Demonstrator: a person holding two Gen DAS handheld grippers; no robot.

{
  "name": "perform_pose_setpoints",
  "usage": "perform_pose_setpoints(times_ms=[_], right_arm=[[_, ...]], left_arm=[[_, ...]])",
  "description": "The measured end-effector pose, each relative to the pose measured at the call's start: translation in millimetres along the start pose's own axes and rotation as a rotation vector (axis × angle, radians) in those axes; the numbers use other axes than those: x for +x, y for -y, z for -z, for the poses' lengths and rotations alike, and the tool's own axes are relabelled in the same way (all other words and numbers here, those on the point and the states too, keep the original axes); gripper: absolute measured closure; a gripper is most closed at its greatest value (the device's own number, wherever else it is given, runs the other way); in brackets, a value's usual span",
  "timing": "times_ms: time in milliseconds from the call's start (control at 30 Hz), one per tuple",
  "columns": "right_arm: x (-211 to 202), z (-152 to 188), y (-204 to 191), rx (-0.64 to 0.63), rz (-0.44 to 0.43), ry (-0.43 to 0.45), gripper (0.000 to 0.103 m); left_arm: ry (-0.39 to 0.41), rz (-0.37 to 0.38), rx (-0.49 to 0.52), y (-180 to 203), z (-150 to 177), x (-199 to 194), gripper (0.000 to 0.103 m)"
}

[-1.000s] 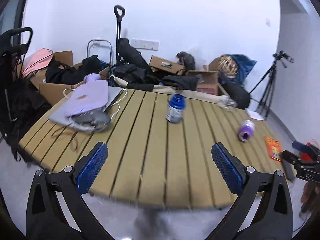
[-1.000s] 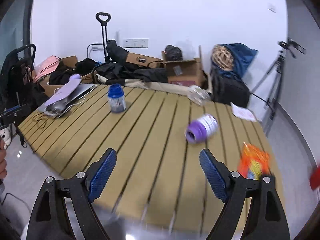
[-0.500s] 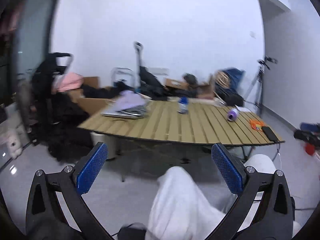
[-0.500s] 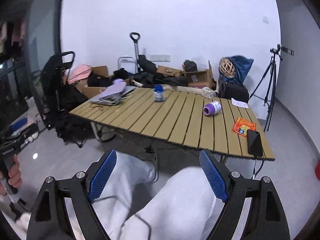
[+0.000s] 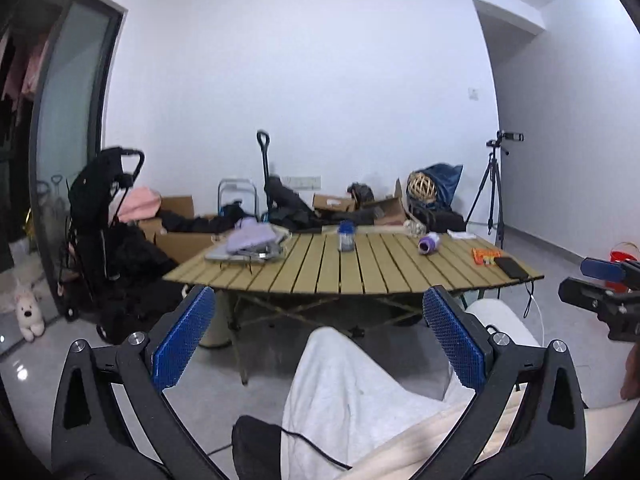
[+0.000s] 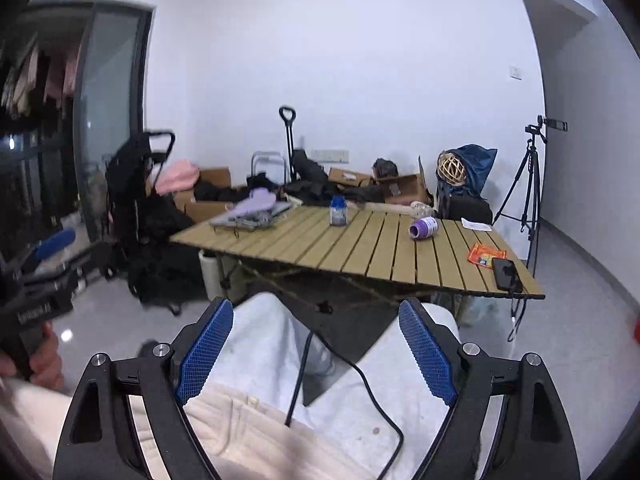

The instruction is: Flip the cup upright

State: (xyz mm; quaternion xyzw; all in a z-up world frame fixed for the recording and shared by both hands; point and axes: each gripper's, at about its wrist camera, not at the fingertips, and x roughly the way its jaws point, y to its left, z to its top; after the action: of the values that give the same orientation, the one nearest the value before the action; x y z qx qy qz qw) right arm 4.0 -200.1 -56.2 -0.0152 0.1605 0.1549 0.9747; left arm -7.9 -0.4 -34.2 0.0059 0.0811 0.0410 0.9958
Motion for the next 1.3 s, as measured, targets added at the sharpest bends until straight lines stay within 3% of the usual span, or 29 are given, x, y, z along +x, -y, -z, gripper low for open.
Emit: perform_pose_setpoints(times_ms=[1300], right_arm=[[-3, 4, -2, -0.003, -0.053, 0.006, 0.014]], left_arm=[[0.046, 0.007, 0.009, 4, -3, -15, 0.000]])
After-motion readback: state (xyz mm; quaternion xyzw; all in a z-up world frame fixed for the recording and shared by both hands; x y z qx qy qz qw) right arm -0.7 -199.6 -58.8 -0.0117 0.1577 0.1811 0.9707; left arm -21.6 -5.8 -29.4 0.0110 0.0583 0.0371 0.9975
